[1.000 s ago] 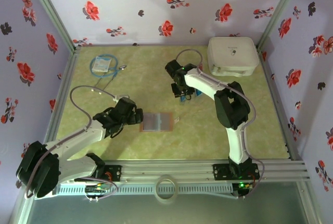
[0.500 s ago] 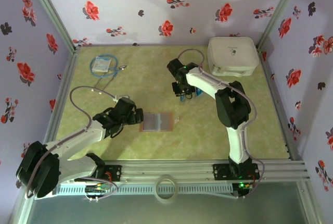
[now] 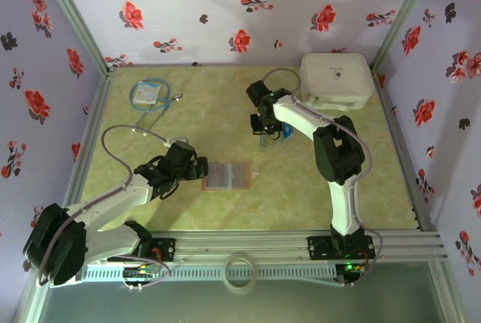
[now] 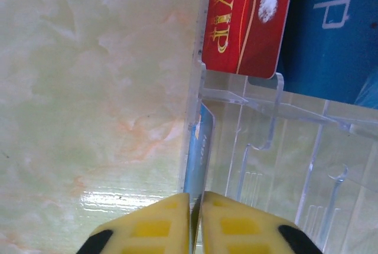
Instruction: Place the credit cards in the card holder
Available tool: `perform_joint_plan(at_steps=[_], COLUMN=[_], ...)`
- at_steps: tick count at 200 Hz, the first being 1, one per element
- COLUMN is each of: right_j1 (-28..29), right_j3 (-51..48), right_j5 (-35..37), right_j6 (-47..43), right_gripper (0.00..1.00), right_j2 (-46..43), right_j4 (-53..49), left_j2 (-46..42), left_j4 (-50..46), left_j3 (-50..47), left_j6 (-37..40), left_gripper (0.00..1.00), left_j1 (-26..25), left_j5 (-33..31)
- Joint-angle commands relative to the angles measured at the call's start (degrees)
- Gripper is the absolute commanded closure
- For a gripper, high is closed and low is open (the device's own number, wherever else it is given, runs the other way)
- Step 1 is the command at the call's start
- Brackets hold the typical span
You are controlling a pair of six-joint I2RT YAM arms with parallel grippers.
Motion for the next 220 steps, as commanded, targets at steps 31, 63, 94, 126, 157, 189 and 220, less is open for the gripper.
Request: perform_joint_plan(at_steps=[31, 63, 94, 126, 157, 189, 220], right_j1=[-1.0, -0.9, -0.3, 0.7, 2.4, 6.7, 9.3], right_j3=[-0.9, -2.0, -6.8, -20.8, -36.3, -46.7, -53.2], right_j5=[-2.8, -4.7, -8.4, -14.6, -21.0, -18.1, -15.5], right_j6=[0.9, 1.8, 3.6, 8.4, 15.8, 19.1, 21.8], right_gripper=[1.0, 1.0, 1.0, 1.0, 1.0, 1.0, 1.0], right_j2=[-5.2, -10.9, -18.2, -27.5, -33.0, -33.8, -32.9], right_j4=[0.1, 0.9, 6.2, 23.5, 45.0, 59.0, 69.9], left_j2=[-0.6, 0.3, 0.4, -1.8, -2.4, 1.4, 4.7], left_j4=[0.2, -0.1, -0.2, 2.5, -0.3, -5.9, -7.2], left_j3=[-0.4, 0.3, 1.0, -1.1, 0.2, 3.9, 5.3], left_j6=[0.4, 1.0, 2.1, 3.3, 4.4, 3.1, 1.9], left_gripper=[0.0, 0.0, 0.0, 0.0, 0.0, 0.0, 0.0], left_j1=[0.5, 0.6, 0.5, 0.5, 0.6, 0.5, 0.2], left_j5=[0.7, -0.3, -2.1, -3.8, -2.7, -1.8, -2.6])
